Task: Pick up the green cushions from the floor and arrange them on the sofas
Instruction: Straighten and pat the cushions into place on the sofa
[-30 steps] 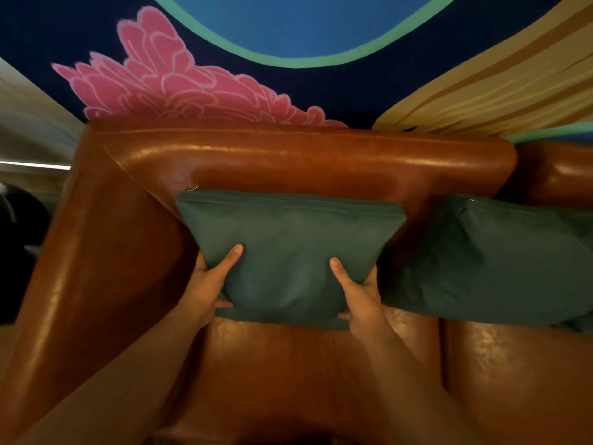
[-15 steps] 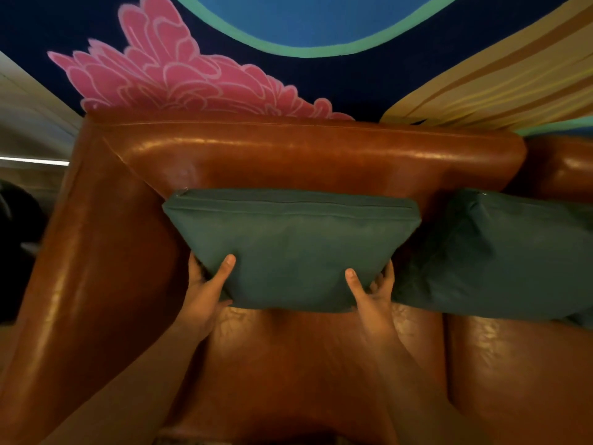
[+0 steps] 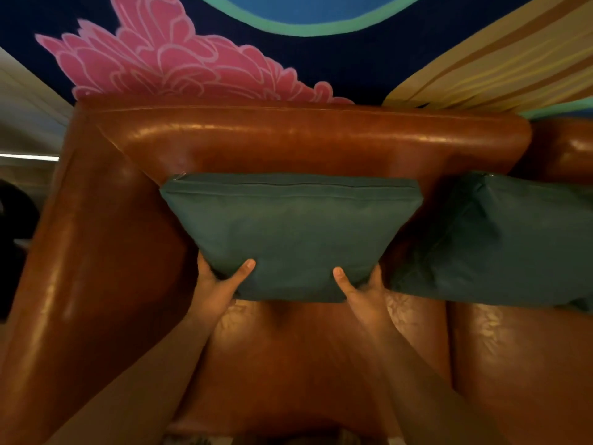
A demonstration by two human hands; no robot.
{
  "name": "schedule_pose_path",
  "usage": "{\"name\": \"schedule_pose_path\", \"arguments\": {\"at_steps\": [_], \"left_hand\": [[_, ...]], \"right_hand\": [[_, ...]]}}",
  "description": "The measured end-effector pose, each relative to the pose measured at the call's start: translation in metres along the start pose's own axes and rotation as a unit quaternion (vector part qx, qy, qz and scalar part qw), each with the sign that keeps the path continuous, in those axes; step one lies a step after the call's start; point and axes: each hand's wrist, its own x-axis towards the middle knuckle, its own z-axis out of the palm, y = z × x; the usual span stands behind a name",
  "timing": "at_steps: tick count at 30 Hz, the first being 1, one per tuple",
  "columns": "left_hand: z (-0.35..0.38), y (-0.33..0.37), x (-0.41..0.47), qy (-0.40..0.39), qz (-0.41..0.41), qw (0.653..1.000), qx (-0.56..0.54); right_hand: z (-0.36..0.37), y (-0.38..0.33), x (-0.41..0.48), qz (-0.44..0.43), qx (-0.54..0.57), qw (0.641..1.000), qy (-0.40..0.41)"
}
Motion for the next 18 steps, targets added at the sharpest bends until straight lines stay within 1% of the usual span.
{"name": "schedule_pose_path", "arguments": {"at_steps": [1,3,5,6,8,11,12,13,15,17,18], "left_hand": [[-0.005,-0.002,-0.004,-0.002,-0.001,1.000,0.015],[-0.014,-0.010,-0.004,-0.013,-0.009,0.999,0.046],[-0.019,-0.015,0.000,-0.030,-0.037,0.996,0.074],[-0.019,-0.019,0.005,-0.039,-0.050,0.995,0.083],[-0.013,-0.026,0.016,-0.046,-0.063,0.994,0.080],[-0.005,-0.030,0.022,-0.035,-0.047,0.997,0.052],[-0.004,-0.030,0.019,-0.036,-0.033,0.997,0.053],[-0.005,-0.029,0.015,-0.027,-0.014,0.998,0.057],[-0.010,-0.022,0.006,-0.003,0.063,0.997,0.043],[-0.017,-0.007,0.005,0.024,0.141,0.989,0.027],[-0.019,0.003,0.008,0.036,0.175,0.983,0.030]], "right_hand": [[-0.004,0.007,-0.003,0.001,-0.012,1.000,0.005],[-0.011,0.028,0.001,-0.020,-0.046,0.999,-0.013],[-0.010,0.049,0.010,-0.030,-0.100,0.994,-0.022],[-0.004,0.072,0.020,-0.031,-0.121,0.992,-0.020],[0.007,0.096,0.028,0.001,-0.161,0.987,-0.010],[0.016,0.100,0.030,0.069,-0.180,0.981,-0.005],[0.015,0.090,0.025,0.075,-0.185,0.980,-0.004],[0.014,0.076,0.019,0.063,-0.177,0.982,0.001],[0.010,0.042,0.001,-0.020,-0.117,0.992,0.042],[0.008,-0.002,-0.020,-0.081,-0.059,0.990,0.103],[0.008,-0.022,-0.027,-0.105,-0.050,0.986,0.116]]}}
